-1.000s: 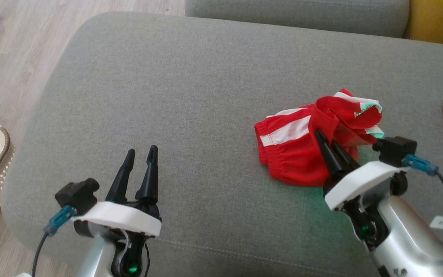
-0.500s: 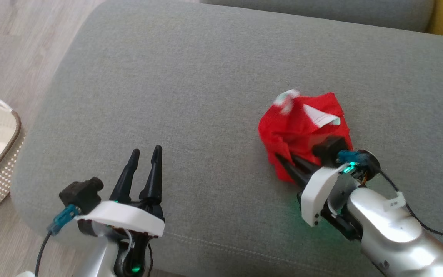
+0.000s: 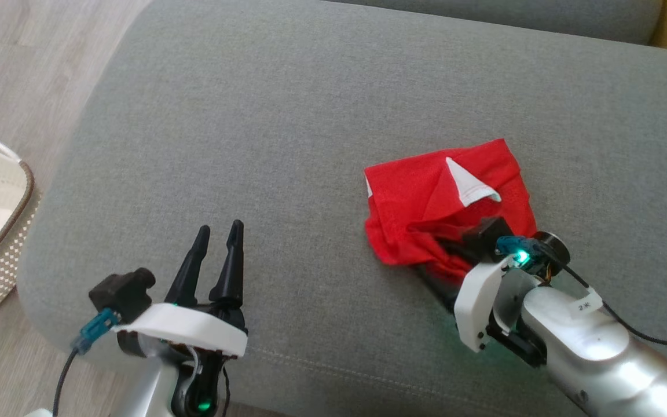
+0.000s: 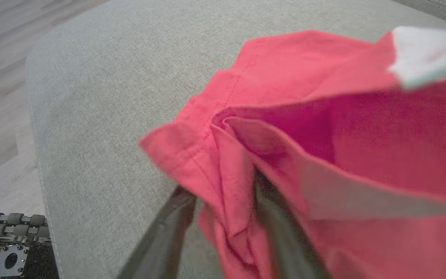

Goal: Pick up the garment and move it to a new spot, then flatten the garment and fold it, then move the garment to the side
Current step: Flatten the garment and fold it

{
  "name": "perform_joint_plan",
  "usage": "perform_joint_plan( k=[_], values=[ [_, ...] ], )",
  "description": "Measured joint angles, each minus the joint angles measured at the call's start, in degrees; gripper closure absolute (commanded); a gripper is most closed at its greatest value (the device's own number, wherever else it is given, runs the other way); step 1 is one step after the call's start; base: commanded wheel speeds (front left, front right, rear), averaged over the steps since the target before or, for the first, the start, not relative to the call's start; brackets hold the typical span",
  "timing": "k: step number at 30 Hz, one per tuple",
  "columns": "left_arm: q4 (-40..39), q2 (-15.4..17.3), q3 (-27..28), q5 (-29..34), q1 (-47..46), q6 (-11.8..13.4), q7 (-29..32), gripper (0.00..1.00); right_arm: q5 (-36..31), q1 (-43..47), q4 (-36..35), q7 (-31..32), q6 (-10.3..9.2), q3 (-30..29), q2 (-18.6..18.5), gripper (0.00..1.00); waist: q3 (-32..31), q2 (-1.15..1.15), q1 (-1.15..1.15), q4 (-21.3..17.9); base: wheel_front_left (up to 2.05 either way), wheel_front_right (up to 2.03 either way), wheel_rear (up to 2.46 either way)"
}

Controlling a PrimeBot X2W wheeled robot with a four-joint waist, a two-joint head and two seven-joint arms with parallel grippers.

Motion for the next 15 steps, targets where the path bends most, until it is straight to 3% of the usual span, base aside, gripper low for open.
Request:
perform_joint_plan(
  k=[9, 15],
  values=[
    [0.24, 0.00, 0.82, 0.12, -0.18, 0.00, 0.00, 0.00, 4.39, -1.15, -2.08, -2.41, 0.00, 1.72, -0.52, 0.00, -1.37, 0.00, 0.00, -2.19, 0.00, 0.00, 0.00],
    [0.18, 0.01, 2.02, 1.20, -0.08, 0.00, 0.00, 0.00, 6.33, -1.07, -6.11, -5.39, 0.00, -2.38, -2.76, 0.00, -2.95, 0.00, 0.00, -4.52, 0.00, 0.00, 0.00]
  ],
)
